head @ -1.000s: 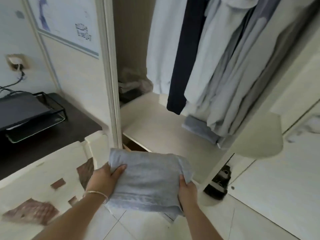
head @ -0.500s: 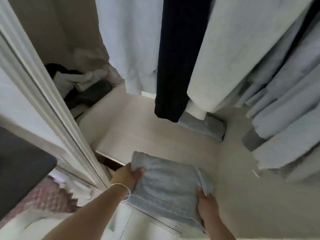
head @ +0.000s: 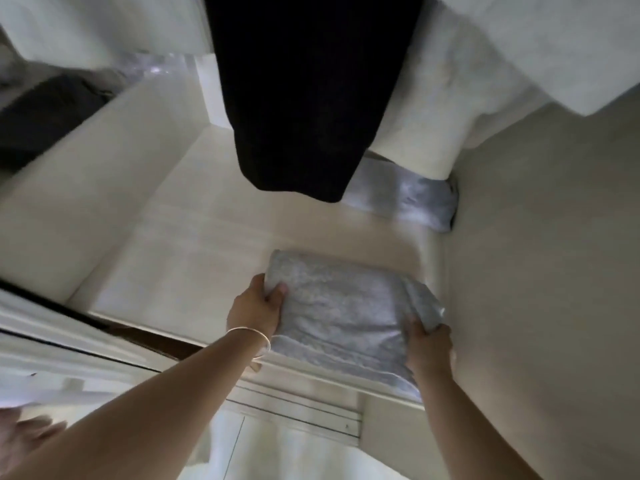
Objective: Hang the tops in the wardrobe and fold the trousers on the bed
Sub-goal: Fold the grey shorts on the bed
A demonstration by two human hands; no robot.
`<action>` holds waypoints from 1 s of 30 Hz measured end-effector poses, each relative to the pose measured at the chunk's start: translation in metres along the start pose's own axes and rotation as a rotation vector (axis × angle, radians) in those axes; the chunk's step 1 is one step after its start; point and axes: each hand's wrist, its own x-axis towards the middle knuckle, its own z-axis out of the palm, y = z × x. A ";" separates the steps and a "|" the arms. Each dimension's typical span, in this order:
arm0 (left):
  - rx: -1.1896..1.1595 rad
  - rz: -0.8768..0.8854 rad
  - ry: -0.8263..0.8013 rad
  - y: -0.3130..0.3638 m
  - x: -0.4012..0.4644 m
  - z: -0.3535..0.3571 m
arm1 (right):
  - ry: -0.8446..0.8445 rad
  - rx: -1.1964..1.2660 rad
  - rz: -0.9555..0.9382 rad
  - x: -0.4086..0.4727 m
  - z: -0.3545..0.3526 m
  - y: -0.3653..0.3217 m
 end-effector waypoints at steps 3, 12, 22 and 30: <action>0.263 0.304 0.245 -0.015 -0.026 0.001 | 0.200 -0.172 -0.259 -0.019 0.000 0.018; 0.734 0.631 -0.016 -0.044 -0.031 0.053 | -0.064 -0.670 -0.754 -0.034 0.057 0.056; 0.732 0.542 -0.160 0.062 0.054 0.079 | -0.081 -0.745 -0.674 0.081 0.050 -0.011; 0.700 0.557 -0.223 0.071 0.058 0.073 | -0.086 -0.833 -0.664 0.084 0.036 -0.027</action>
